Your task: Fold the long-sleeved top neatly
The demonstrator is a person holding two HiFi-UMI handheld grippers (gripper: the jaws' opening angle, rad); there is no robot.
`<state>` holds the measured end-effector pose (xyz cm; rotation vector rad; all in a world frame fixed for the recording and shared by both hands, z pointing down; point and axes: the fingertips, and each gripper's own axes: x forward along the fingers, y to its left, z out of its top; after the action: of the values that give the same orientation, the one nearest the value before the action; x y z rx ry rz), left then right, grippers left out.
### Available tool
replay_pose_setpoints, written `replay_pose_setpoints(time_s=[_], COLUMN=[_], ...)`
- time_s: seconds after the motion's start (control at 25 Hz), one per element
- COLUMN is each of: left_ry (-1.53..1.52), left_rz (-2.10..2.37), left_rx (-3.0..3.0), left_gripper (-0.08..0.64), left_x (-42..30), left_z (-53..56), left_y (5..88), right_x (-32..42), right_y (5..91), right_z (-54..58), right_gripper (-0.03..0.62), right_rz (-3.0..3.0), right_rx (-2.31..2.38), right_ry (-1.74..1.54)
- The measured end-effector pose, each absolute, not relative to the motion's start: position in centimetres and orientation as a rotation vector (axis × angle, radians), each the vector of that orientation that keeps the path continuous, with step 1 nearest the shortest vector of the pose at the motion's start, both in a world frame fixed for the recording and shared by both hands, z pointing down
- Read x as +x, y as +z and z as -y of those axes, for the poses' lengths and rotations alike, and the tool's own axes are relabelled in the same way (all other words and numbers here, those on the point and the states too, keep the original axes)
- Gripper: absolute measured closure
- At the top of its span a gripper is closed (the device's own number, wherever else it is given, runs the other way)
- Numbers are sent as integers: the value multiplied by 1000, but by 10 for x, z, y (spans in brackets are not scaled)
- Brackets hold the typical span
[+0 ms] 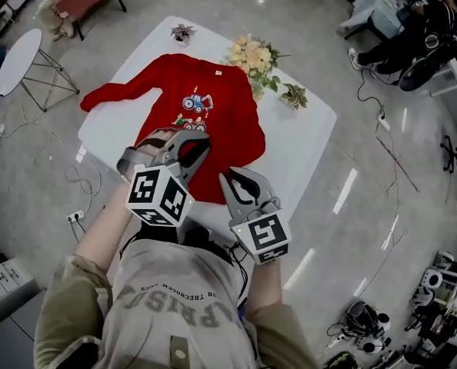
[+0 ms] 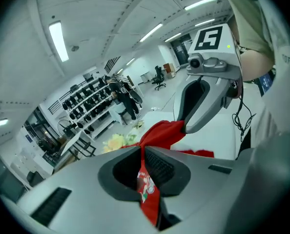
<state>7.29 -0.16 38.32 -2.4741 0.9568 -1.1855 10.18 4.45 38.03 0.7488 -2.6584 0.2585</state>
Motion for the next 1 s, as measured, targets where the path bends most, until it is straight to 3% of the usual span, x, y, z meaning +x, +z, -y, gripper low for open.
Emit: replay_pose_setpoints(time_s=[0.32,0.52,0.72,0.76,0.88,1.0], left_ry=[-1556,-1738,-1824,-1838,-1876,-1795], left_rz=[-804,-638,-502,-463,-384,-448], left_rx=[-2590,-2766,-2712,-2698,-2730,-2801], left_gripper=[528,528,524,502,321,278], left_x=[-87,-118,-133,-136,-146,-146], left_z=[-18,-40,-51,-52,-54,-35], left_y=[493,572,601,601,589,560], right_x=[-52,-83,-88,-88,-79,-19], right_y=[471,543,583,581,552,528], right_z=[-57,-64,-72,-74,-72,-49], right_gripper=[563,563,558,536,322,321], right_rz=[2504,2301,2176,2179,2233,2214], right_rx=[508,474,467,468,516,796], right_ry=[415,525,560,580,644,678])
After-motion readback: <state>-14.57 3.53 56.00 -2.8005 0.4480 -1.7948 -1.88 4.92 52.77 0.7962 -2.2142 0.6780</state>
